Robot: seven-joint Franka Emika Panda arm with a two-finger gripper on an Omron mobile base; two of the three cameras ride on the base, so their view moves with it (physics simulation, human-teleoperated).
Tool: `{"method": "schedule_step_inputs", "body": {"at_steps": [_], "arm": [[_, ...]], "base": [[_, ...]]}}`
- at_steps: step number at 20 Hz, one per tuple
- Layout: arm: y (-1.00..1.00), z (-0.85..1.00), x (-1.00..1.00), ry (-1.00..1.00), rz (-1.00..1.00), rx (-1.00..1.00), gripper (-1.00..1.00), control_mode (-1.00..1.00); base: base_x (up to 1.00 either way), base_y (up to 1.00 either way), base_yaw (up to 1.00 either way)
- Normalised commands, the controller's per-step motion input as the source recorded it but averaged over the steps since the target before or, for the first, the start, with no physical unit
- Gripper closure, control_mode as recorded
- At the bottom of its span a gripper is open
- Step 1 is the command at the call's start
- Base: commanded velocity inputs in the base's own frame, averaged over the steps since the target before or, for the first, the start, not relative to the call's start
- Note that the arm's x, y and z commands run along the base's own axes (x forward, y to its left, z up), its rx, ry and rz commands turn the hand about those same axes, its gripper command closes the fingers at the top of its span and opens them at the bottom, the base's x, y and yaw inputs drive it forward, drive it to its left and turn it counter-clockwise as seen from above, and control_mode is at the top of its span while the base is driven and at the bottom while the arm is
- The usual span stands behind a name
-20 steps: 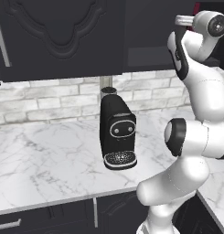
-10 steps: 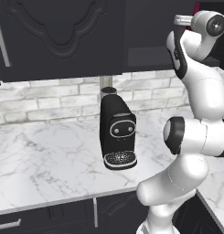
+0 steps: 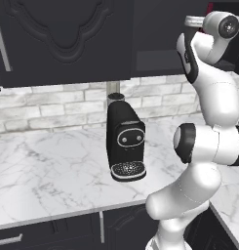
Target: Get the candle and the wine from the cabinet and move them to the dining counter.
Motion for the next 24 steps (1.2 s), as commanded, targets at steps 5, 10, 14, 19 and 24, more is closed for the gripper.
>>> {"method": "schedule_step_inputs", "body": {"at_steps": [5,10,14,19,24], "arm": [[-0.01,0.0,0.16,0.0,0.0,0.0,-1.0,-1.0],[-0.13,0.0,0.2,0.0,0.0,0.0,-1.0,-1.0],[-0.23,0.0,0.07,-0.02,0.0,0.0,-1.0,-1.0],[-0.24,0.0,0.07,-0.01,0.0,0.0,-1.0,-1.0],[-0.16,0.0,0.1,0.0,0.0,0.0,-1.0,-1.0]], "base": [[0.0,0.0,0.0],[0.0,0.0,0.0],[0.0,0.0,0.0],[0.0,0.0,0.0],[0.0,0.0,0.0]]}}
